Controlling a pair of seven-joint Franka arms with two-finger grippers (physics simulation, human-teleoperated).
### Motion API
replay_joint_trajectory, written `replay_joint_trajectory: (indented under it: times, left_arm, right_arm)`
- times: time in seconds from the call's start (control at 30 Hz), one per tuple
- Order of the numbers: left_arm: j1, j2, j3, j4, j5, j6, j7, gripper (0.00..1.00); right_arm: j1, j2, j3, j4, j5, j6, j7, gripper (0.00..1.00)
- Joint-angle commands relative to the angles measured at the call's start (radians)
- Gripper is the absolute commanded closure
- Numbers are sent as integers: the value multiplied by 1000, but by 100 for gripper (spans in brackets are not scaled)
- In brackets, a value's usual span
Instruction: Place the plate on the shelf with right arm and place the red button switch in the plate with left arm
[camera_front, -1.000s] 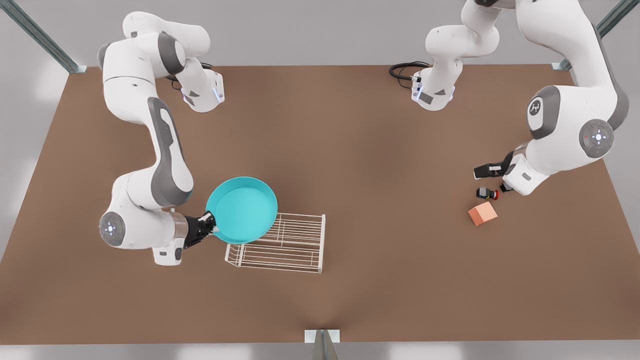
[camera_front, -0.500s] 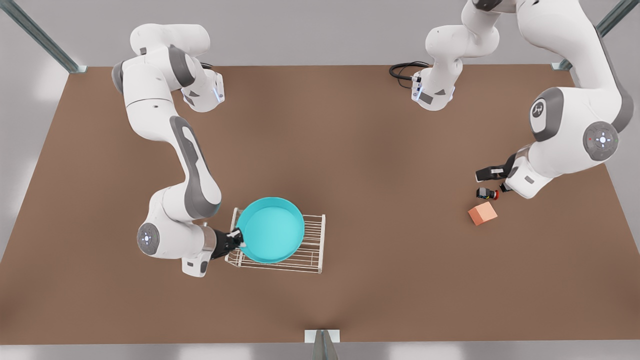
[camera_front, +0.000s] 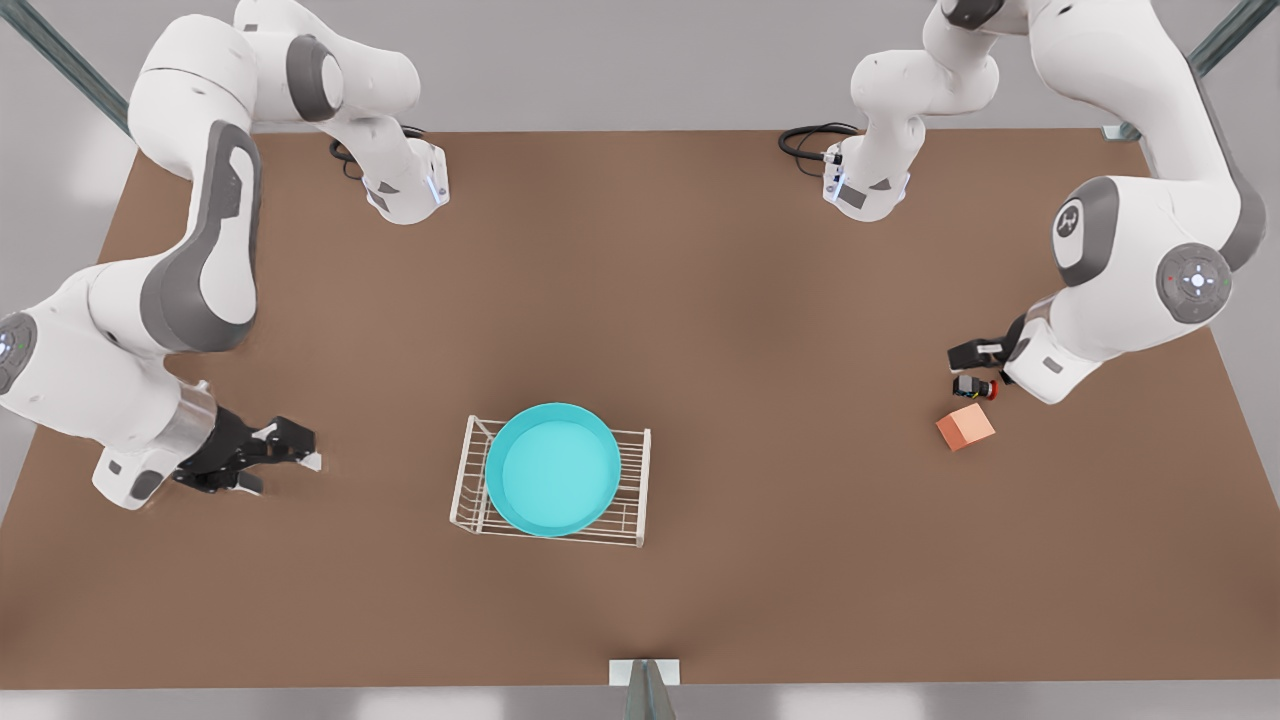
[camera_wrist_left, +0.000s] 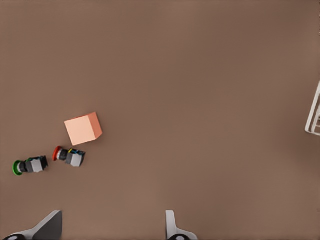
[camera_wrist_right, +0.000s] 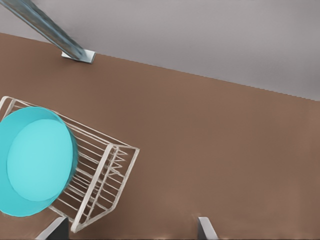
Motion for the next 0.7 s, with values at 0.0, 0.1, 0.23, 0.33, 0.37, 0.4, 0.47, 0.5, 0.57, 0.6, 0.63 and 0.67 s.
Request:
replay_joint_trajectory:
  times: [0.0, 0.1, 0.23, 0.33, 0.37, 0.4, 0.47, 0.5, 0.57, 0.6, 0.63, 0.67]
  left_arm:
    - [-12, 5, 0, 1, 5, 1, -55, 0]
    - [-3, 15, 7, -37, 116, -28, -502, 0]
    - [63, 14, 15, -86, 59, -56, -661, 0]
    - [81, 72, 13, -109, 48, 99, -891, 0]
    - [115, 83, 13, -108, 5, 124, -928, 0]
    - [150, 104, 13, -129, -29, 225, -1008, 0]
    - [152, 77, 12, -257, -35, 342, -1180, 0]
    - [155, 5, 20, -422, -35, 466, -1181, 0]
    - [160, -48, 35, -579, -39, 624, -1232, 0]
    - [167, -77, 61, -620, -65, 651, -1235, 0]
    - [170, -130, 62, -741, -88, 763, -1237, 0]
    - [170, -138, 62, -778, -88, 794, -1267, 0]
  right_arm:
    - [-11, -16, -23, -11, -181, -118, 48, 0]
    - [78, -172, -5, -409, -350, 107, 230, 0]
    - [73, -292, -2, -528, -326, 123, 382, 0]
    - [46, -289, -7, -530, -325, 123, 385, 0]
    - [32, -289, -8, -527, -325, 123, 385, 0]
    - [32, -288, -7, -523, -325, 121, 385, 0]
    - [35, -265, -2, -510, -325, 123, 385, 0]
    - [34, -265, -3, -508, -325, 123, 384, 0]
    - [34, -265, -3, -508, -325, 123, 384, 0]
    - [34, -265, -3, -508, -325, 123, 384, 0]
    - [34, -265, -3, -508, -325, 123, 384, 0]
    - [34, -265, -3, -508, -325, 123, 384, 0]
